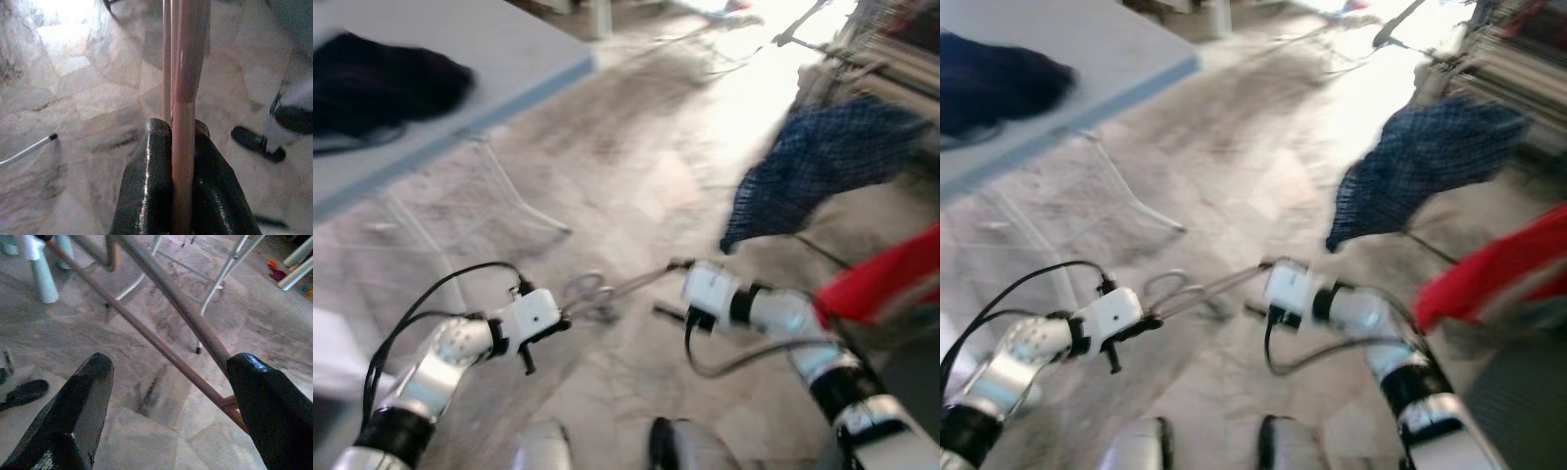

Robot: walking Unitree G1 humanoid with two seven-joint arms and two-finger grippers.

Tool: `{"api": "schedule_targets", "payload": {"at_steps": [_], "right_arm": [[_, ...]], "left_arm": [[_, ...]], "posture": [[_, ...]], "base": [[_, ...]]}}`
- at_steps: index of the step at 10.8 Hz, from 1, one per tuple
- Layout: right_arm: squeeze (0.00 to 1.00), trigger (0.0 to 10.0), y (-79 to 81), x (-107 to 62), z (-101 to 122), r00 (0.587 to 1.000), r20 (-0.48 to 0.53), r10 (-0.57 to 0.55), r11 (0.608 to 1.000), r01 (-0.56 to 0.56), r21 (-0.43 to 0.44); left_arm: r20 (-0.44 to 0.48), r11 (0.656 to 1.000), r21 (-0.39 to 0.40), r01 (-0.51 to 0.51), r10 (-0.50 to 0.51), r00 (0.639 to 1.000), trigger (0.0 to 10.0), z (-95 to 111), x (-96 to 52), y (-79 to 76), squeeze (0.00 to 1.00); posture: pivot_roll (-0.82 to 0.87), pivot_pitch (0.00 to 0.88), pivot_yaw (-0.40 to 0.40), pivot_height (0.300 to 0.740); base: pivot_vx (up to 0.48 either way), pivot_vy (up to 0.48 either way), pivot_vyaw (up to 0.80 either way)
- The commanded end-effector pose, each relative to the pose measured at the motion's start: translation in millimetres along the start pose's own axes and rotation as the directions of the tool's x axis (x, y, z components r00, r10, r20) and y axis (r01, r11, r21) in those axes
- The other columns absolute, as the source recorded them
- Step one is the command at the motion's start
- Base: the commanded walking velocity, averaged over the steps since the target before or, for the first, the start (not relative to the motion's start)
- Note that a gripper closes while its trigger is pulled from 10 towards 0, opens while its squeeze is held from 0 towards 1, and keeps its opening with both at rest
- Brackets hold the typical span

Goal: Hang hanger

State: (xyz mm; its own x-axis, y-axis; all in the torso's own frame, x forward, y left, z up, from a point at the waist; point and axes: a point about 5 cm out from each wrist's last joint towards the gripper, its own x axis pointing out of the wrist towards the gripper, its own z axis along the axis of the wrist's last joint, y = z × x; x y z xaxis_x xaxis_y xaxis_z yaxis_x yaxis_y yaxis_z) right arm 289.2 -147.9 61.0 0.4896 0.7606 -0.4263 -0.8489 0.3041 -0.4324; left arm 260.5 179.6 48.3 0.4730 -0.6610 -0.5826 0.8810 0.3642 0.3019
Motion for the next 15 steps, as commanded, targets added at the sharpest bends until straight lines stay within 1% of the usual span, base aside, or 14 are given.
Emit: {"api": "schedule_targets", "payload": {"at_steps": [1, 2, 3, 4, 5, 6, 7, 8, 9, 10, 11, 12, 13, 15], "right_arm": [[0.00, 10.0, 3.9, -3.1, 0, 0.999, 0.001, 0.050, 0.998, -0.050, -0.029], [0.00, 10.0, 2.6, -4.3, 1, 0.998, 0.010, 0.064, 0.998, -0.063, -0.027], [0.00, 10.0, -0.2, -5.2, 1, 0.997, 0.005, 0.075, 0.996, -0.075, -0.049], [0.00, 10.0, -4.9, -3.2, 5, 0.997, 0.007, 0.080, 0.994, -0.080, -0.073], [0.00, 10.0, -7.7, 0.0, 10, 0.996, 0.023, 0.091, 0.994, -0.089, -0.065], [0.00, 0.0, -6.5, 4.2, 13, 0.989, 0.037, 0.145, 0.989, -0.143, -0.049], [0.00, 0.0, -3.9, 5.8, 14, 0.975, 0.014, 0.222, 0.974, -0.221, -0.054], [0.00, 0.0, -2.8, 6.0, 12, 0.962, -0.015, 0.272, 0.961, -0.272, -0.058], [0.00, 0.0, -2.5, 7.0, 9, 0.943, -0.072, 0.326, 0.940, -0.331, -0.083], [0.00, 0.0, -1.4, 8.5, 6, 0.923, -0.111, 0.369, 0.922, -0.379, -0.082], [0.00, 0.0, -0.5, 10.1, 5, 0.901, -0.152, 0.406, 0.901, -0.423, -0.099], [0.00, 0.0, -1.7, 10.5, 5, 0.884, -0.175, 0.433, 0.884, -0.454, -0.110], [0.00, 0.0, -5.0, 10.6, 6, 0.878, -0.189, 0.440, 0.878, -0.465, -0.116], [0.00, 0.0, -10.7, 12.1, 9, 0.878, -0.198, 0.435, 0.875, -0.464, -0.136]], "left_arm": [[-0.006, 0.997, 0.038, 0.069, -0.069, 0.998, 10.0, 1, 2.5, -3.4, 0.00], [-0.010, 0.995, 0.048, 0.093, -0.093, 0.996, 10.0, 2, 4.1, -3.3, 0.00], [-0.002, 0.992, 0.057, 0.116, -0.116, 0.993, 10.0, 7, 9.3, -5.2, 0.00], [-0.004, 0.987, 0.075, 0.140, -0.140, 0.990, 10.0, 9, 13.5, -10.9, 0.00], [-0.002, 0.983, 0.078, 0.164, -0.164, 0.986, 10.0, 10, 14.9, -16.9, 0.00], [0.005, 0.981, 0.087, 0.176, -0.177, 0.984, 10.0, 11, 16.9, -21.1, 0.00], [0.006, 0.977, 0.108, 0.186, -0.188, 0.982, 10.0, 12, 18.2, -21.8, 0.00], [0.008, 0.975, 0.115, 0.192, -0.194, 0.981, 10.0, 13, 19.3, -22.3, 0.00], [0.010, 0.973, 0.124, 0.193, -0.196, 0.981, 10.0, 15, 20.3, -23.3, 0.00], [0.012, 0.973, 0.126, 0.192, -0.195, 0.981, 10.0, 16, 21.1, -23.7, 0.00], [0.012, 0.973, 0.129, 0.191, -0.194, 0.981, 10.0, 17, 22.0, -24.5, 0.00], [0.012, 0.973, 0.129, 0.191, -0.194, 0.981, 10.0, 17, 22.4, -25.5, 0.00], [0.013, 0.974, 0.126, 0.190, -0.193, 0.981, 10.0, 17, 22.9, -26.4, 0.00], [0.010, 0.974, 0.128, 0.189, -0.192, 0.981, 10.0, 16, 23.7, -27.9, 0.00]], "posture": [[0.03, 0.156, 0.028, 0.740], [0.02, 0.158, 0.025, 0.740], [0.03, 0.156, 0.016, 0.740], [0.03, 0.158, 0.008, 0.740], [0.03, 0.161, 0.005, 0.740], [0.03, 0.165, 0.001, 0.740], [0.03, 0.166, -0.003, 0.740], [0.03, 0.167, -0.005, 0.740], [0.03, 0.167, -0.009, 0.740], [0.03, 0.167, -0.013, 0.740], [0.03, 0.165, -0.016, 0.740], [0.03, 0.166, -0.020, 0.740], [0.03, 0.165, -0.026, 0.740], [0.03, 0.166, -0.032, 0.740]], "base": [[0.000, 0.000, 0.00], [0.000, 0.000, 0.00], [0.000, 0.000, 0.00], [0.000, 0.000, 0.00], [0.000, 0.000, 0.00], [0.000, 0.000, 0.00], [0.000, 0.000, 0.00], [0.000, 0.000, 0.00], [0.000, 0.000, 0.00], [0.000, 0.000, 0.00], [0.000, 0.000, 0.00], [0.000, 0.000, 0.00], [0.000, 0.000, 0.00], [0.000, 0.000, 0.00]]}}
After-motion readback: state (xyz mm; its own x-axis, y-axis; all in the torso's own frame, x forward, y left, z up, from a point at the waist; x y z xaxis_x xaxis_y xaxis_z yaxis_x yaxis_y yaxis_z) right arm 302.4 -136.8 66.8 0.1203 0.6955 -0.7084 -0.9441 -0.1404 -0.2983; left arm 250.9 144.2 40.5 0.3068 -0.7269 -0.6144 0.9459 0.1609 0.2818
